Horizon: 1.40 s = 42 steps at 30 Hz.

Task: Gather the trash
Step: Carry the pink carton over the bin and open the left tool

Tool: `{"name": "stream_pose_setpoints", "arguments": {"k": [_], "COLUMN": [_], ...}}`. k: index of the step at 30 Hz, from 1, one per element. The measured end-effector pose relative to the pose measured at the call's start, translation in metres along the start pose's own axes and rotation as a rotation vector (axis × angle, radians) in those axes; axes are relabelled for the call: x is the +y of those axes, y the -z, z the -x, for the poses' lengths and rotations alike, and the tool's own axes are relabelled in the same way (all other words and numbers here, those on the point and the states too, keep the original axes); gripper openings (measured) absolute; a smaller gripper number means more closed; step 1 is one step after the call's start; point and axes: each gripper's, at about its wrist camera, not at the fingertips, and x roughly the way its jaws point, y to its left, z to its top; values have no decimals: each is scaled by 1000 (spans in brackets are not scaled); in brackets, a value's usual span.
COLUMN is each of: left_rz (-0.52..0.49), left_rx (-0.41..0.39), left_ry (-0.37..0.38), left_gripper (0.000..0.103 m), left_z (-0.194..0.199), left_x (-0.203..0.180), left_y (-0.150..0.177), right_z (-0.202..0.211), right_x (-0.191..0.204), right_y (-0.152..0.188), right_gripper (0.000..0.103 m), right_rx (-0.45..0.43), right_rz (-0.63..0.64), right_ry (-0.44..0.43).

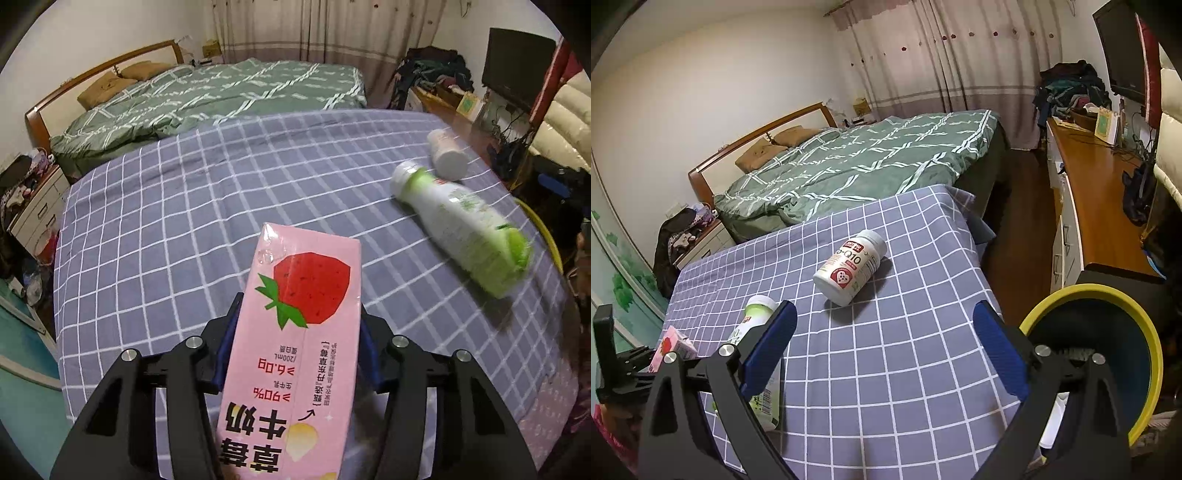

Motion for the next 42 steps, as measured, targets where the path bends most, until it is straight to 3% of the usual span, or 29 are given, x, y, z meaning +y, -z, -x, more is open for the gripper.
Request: {"name": "stream_pose_setpoints", "arguments": {"k": [8,14,18,21,27,34,42], "left_rz": [-44,-96,-132,-157,-254,-342,-387], "left_rx": [-77,-137,-168,-168,-141,-103,-59], "left_ry": [56,99,140,201,290,361,434], "left_gripper": [53,53,53,53,53,53,53], "left_z": [40,62,66,62,43,4,-41], "left_x": [-61,-123,-171,-205,-282,-377,-456], "left_y": [-5,-17,-27,-35,-57,-85,-99], "right_z": [15,59,86,104,150,182,196], "right_x": [-10,-34,-66,-94,-141,-177,-199], "right_y": [-7,-7,6,20,44,57,66], "right_gripper": [91,91,91,91,91,91,91], "right_rx": [-26,-70,-78,-86,-130,-160,-165], "right_rz": [-16,4,2,-22,-87,-134,-170], "right_ry": [52,103,181,256,322,360,378]}}
